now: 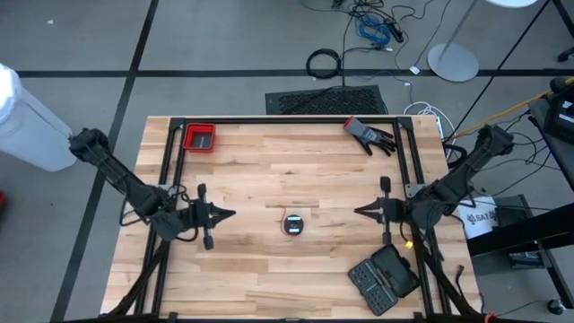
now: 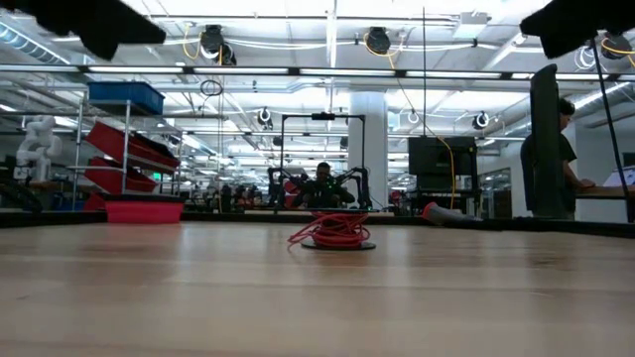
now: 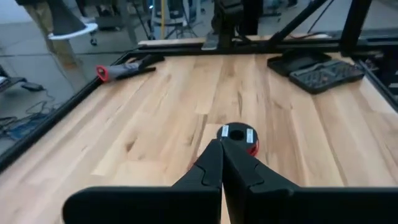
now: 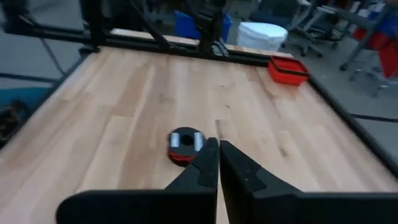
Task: Coil cords
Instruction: Return to Home Position
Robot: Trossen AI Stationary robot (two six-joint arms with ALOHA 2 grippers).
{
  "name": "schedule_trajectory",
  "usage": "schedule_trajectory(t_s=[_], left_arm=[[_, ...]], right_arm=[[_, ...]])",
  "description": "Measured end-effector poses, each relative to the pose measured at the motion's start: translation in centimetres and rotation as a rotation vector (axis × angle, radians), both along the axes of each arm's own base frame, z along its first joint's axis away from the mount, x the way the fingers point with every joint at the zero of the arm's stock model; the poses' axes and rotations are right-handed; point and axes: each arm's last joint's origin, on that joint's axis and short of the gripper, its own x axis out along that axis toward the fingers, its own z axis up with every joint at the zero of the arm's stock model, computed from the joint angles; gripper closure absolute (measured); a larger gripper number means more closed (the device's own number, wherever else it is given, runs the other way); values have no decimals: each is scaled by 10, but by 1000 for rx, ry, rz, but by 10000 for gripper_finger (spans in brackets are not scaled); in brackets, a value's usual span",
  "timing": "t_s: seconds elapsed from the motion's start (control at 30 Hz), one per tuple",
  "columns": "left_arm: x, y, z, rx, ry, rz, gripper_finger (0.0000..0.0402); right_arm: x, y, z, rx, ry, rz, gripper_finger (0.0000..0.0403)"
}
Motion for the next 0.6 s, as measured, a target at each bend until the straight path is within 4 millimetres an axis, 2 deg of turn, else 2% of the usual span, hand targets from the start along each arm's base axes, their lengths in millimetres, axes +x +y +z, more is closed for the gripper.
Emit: schedule_trajectory(t_s=[0.2,0.4,0.6], left_arm=[[0,11,-31,-62,-68,-92,400],[-1,17,-44,-86,-100,-157,400],[-8,27,-64,-87,-132,-120,400]], right_arm=[[-3,0,-19,72,-74,103,403],[-3,1,-33,86,-113,145,403],[-4,0,-42,116,-105,143,403]])
